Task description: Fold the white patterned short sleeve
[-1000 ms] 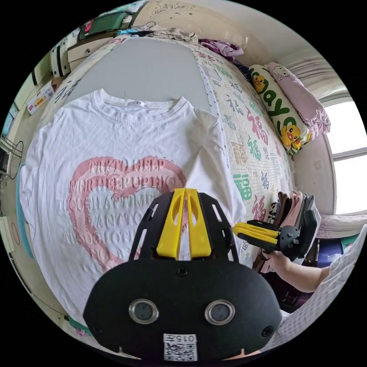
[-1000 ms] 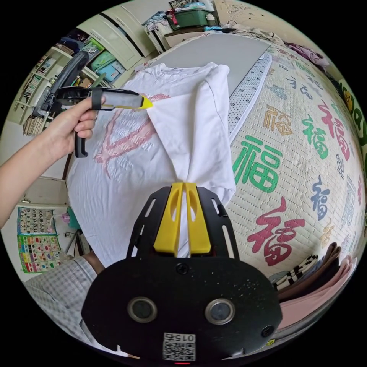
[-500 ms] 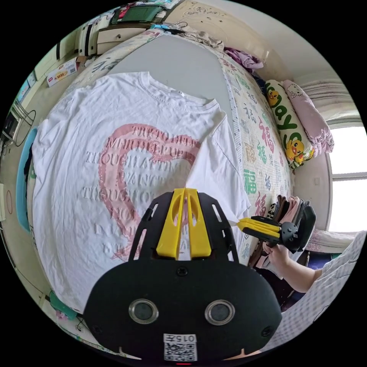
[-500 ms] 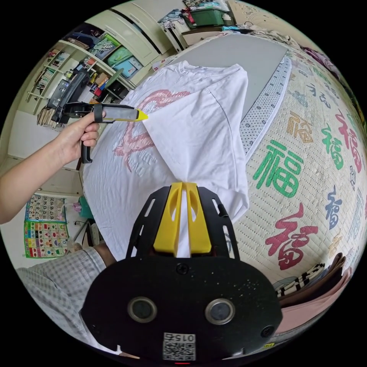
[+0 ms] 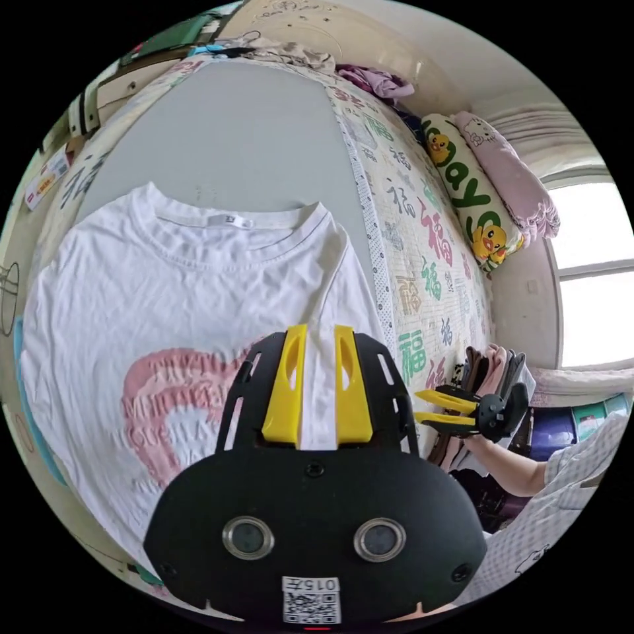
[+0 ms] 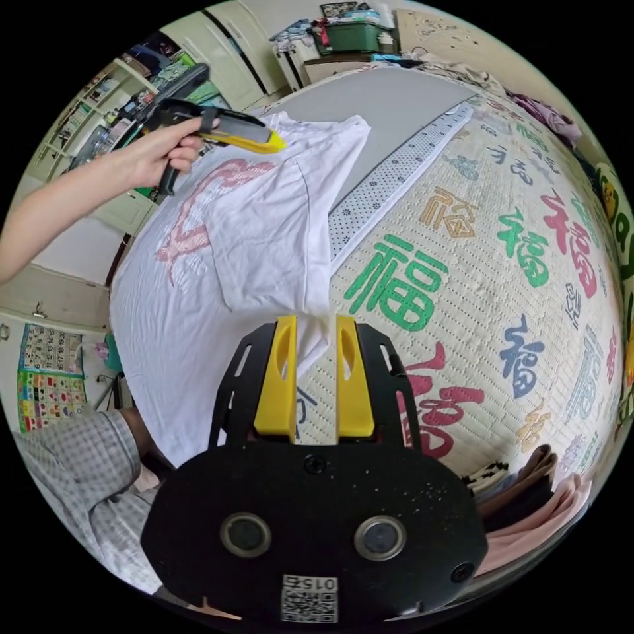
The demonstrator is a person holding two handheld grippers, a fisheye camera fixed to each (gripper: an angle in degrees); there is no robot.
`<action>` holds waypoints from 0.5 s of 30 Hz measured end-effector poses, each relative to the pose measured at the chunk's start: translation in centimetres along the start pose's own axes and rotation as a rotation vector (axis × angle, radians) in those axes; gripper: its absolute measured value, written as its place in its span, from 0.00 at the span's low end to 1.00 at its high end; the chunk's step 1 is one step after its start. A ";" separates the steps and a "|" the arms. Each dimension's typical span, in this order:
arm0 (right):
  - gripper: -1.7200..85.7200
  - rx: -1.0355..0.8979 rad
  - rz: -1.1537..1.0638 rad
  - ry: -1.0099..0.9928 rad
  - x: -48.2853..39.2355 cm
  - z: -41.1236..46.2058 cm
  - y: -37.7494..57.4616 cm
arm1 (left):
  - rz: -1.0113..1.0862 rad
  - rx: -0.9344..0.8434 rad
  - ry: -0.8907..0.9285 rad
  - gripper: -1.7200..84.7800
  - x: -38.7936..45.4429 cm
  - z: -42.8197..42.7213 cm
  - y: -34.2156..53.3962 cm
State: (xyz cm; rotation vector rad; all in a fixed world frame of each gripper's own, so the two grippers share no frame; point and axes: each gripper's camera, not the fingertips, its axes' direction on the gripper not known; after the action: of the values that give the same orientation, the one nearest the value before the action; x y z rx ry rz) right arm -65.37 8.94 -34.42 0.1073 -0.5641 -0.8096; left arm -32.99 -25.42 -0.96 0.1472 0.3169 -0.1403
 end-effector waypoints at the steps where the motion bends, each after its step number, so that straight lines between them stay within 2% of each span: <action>1: 0.11 -0.001 -0.024 0.020 -0.5 0.3 0.0 | 0.014 -0.010 -0.002 0.09 0.2 0.3 -0.3; 6: 0.07 0.031 0.013 0.013 0.3 0.6 1.0 | 0.086 -0.034 -0.024 0.02 1.6 1.7 -2.1; 12: 0.04 0.036 0.085 0.018 3.2 0.7 3.5 | 0.057 0.008 0.007 0.02 1.8 1.7 -4.0; 15: 0.05 0.030 0.112 -0.011 4.5 0.9 4.2 | 0.001 0.018 -0.050 0.03 1.5 1.2 -3.9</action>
State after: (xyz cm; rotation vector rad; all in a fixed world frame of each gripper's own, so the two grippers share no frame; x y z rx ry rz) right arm -60.61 8.77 -30.40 0.0981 -0.5872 -0.6930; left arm -31.87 -29.56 -0.82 0.1611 0.2658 -0.1460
